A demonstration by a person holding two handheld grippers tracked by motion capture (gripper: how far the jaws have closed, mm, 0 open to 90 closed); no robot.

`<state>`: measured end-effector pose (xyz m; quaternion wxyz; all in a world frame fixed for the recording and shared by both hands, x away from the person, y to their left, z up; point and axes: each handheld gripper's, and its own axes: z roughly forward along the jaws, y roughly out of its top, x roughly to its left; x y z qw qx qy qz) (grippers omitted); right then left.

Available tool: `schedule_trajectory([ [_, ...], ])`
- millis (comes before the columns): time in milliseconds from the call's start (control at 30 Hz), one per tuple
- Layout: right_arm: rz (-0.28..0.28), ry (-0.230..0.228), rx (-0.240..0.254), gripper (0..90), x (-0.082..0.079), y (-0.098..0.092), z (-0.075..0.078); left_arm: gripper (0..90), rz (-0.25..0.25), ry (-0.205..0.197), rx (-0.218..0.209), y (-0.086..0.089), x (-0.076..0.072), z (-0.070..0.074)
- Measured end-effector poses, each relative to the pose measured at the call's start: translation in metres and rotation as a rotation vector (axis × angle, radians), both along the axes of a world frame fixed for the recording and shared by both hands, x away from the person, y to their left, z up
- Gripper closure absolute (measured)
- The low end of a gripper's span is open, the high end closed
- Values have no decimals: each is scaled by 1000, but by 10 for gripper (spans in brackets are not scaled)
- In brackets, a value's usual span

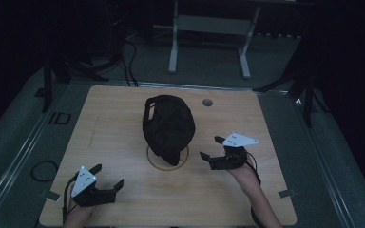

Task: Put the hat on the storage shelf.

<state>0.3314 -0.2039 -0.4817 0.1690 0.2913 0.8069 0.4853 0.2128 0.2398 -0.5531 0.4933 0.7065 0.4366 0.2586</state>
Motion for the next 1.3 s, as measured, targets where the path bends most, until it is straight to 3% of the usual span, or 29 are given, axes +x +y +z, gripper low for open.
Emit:
schedule_trajectory([
  [567,7,51,-24,142,-17,-24,-40,4,2,-3,-6,0,0,0],
  [1300,-81,90,-63,142,-33,-64,-67,4,1,-6,-8,0,0,0],
])
